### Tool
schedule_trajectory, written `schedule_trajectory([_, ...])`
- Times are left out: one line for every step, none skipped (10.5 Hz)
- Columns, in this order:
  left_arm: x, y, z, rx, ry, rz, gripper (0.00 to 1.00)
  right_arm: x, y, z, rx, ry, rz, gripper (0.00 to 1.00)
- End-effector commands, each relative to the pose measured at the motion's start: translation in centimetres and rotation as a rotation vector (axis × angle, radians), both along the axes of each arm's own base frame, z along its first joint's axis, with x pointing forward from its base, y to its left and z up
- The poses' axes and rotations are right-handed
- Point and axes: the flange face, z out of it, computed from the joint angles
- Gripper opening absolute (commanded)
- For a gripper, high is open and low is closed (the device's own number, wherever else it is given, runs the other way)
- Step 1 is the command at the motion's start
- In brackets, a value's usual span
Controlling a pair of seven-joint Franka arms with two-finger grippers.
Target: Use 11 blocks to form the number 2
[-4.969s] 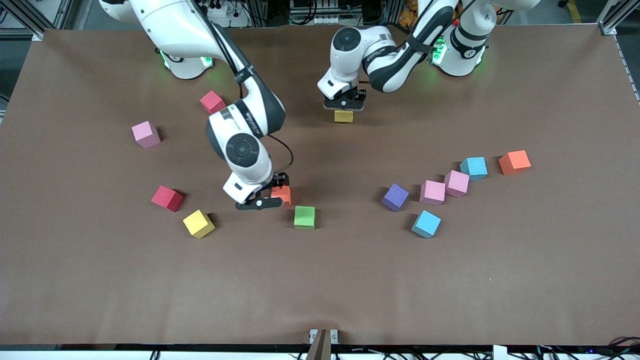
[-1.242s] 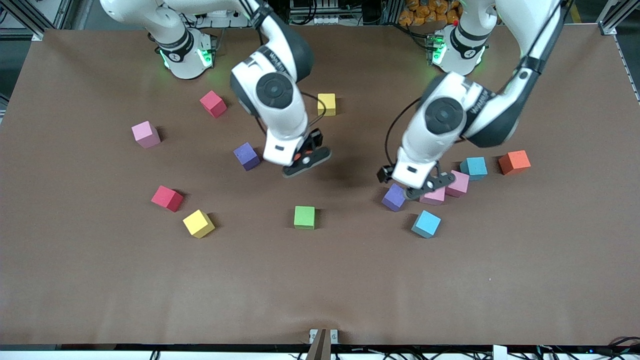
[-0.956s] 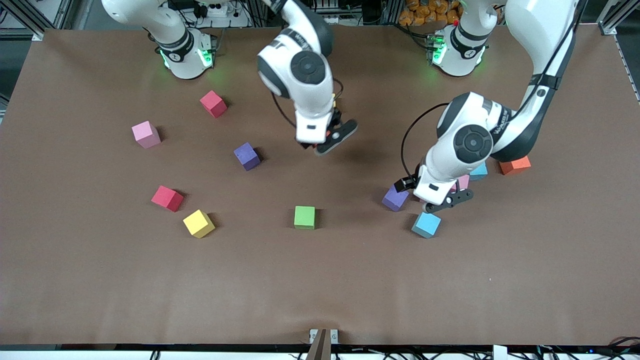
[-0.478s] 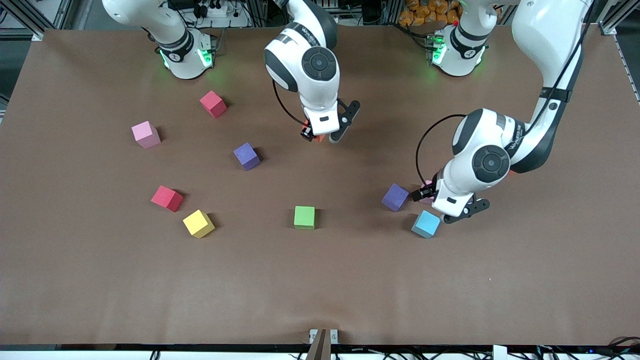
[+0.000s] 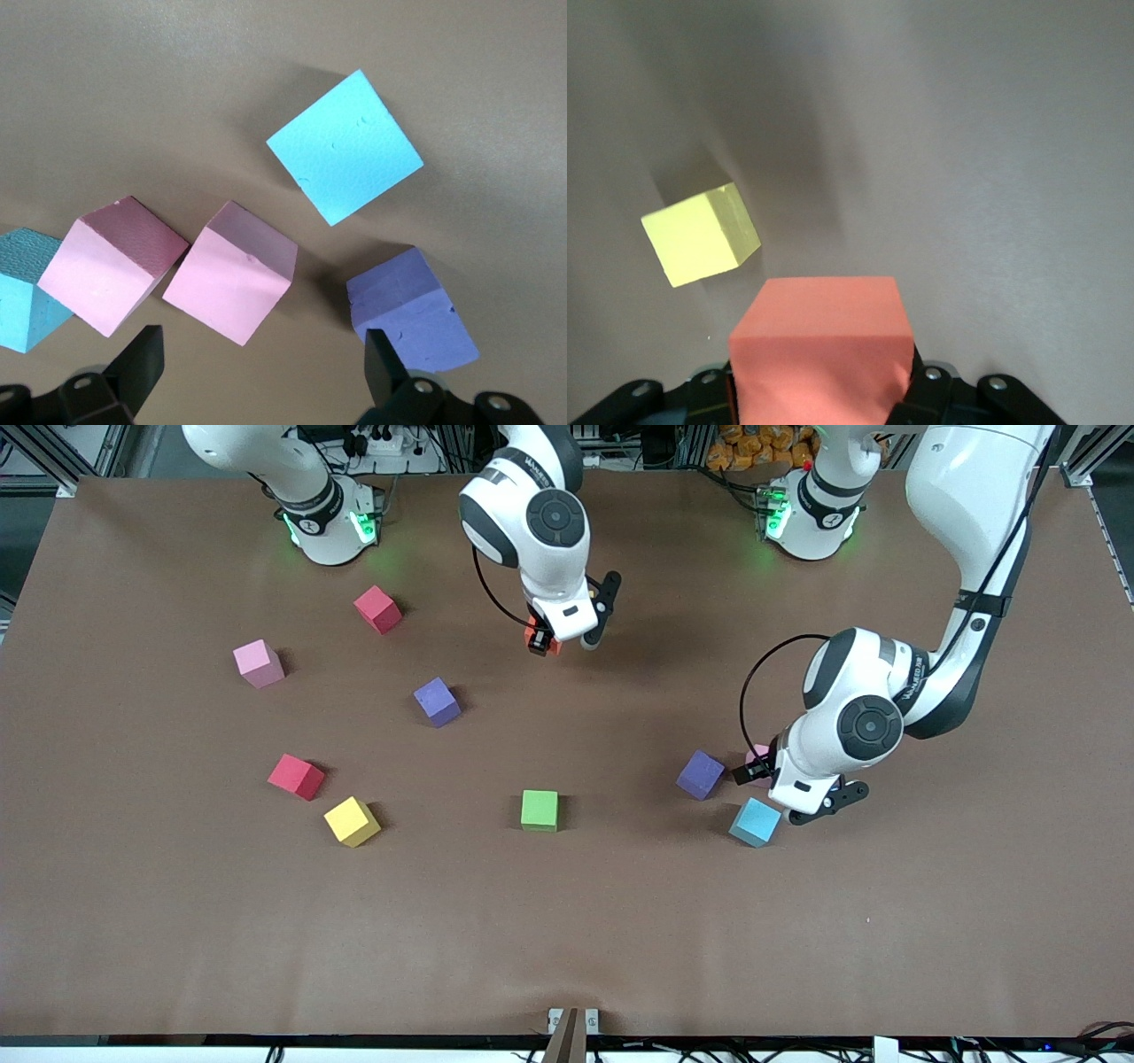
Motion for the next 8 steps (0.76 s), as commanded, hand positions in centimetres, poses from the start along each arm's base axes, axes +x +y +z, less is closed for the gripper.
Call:
schedule_trajectory([0.4,0.8,-1.0,-0.003,0.028,0.003,1.0,-4.2,-1.4,-2.0,0.025,-0.034,0.07,0.0])
schedule_trajectory([0.5,0.9,-1.1,-0.007,0.024,-0.004,1.0,-4.6,-2.0,-3.2,0.021,-0.034,0.072,0.0])
schedule_trajectory([0.6,0.8,-1.4,-0.006,0.023,-0.01,1.0,-5.2,-2.5,-4.2,0.025,-0.036,0.096,0.0])
schedule_trajectory([0.6,0.5,-1.4,0.001,0.019,-0.021,1.0,-5.6,-3.0,-5.1,0.037,-0.043,0.146,0.0])
schedule_trajectory([0.8,0.8,-1.4,0.007,0.015,-0.02,1.0,-5.8,-3.6,-5.8,0.049,-0.048,0.191,0.0])
schedule_trajectory([0.9,0.9,-1.3,0.007,0.008,-0.053,1.0,-6.0,-3.7,-5.9,0.057,-0.051,0.224,0.0])
schedule_trajectory([0.5,-0.4,-1.4,0.005,0.004,-0.085,1.0,-6.0,-3.7,-6.0,0.056,-0.048,0.229,0.0])
schedule_trajectory([0.8,0.2,-1.3,0.01,0.0,-0.081,1.0,-6.4,-3.5,-6.1,0.057,-0.047,0.235,0.0])
